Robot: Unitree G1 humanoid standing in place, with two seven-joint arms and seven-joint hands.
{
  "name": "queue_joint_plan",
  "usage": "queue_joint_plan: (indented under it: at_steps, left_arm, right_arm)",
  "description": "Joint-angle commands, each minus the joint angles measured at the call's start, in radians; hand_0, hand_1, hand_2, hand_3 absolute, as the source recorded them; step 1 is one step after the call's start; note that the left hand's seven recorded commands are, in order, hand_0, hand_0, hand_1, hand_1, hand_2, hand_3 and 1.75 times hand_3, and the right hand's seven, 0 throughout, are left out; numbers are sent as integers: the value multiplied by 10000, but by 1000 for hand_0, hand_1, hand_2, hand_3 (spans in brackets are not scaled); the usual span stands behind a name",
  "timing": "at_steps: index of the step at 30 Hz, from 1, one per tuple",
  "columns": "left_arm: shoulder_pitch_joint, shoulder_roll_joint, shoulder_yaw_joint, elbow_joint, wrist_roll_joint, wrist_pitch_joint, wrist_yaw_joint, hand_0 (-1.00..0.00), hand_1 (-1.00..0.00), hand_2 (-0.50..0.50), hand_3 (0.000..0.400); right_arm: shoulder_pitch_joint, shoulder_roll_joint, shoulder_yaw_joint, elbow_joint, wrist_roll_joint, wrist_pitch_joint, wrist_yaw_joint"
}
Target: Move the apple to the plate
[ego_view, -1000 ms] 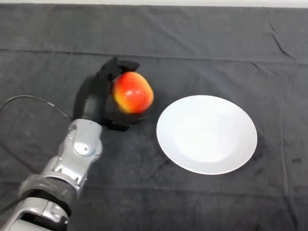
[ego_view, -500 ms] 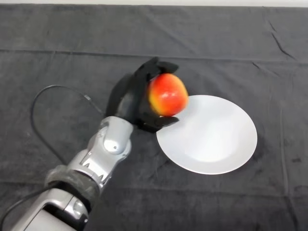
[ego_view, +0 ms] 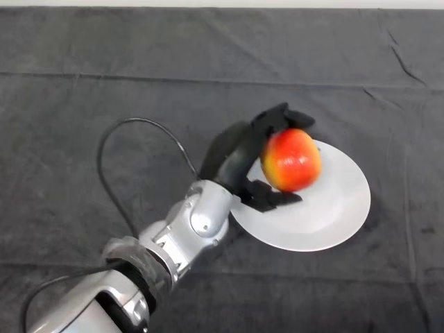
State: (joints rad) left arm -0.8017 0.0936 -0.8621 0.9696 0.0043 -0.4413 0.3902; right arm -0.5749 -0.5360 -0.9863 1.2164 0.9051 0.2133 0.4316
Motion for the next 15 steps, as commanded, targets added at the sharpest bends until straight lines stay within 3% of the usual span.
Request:
queue_joint_plan:
  at_steps: [1,14,15]
  left_arm:
    - [-318,169,-331,188,-195,-70,244,-1000,-1000,0,400]
    - [-575,220,-1221,491,-375,86,478,-1000,-1000,0,400]
    - [-586,219,-1266,511,-382,97,504,-1000,-910,-45,400]
  right_arm:
    - [-71,-35,-10,-259,256,-97,-83]
    - [-82,-51,-16,-222,260,-100,-67]
    - [-83,-52,-16,-219,260,-100,-65]
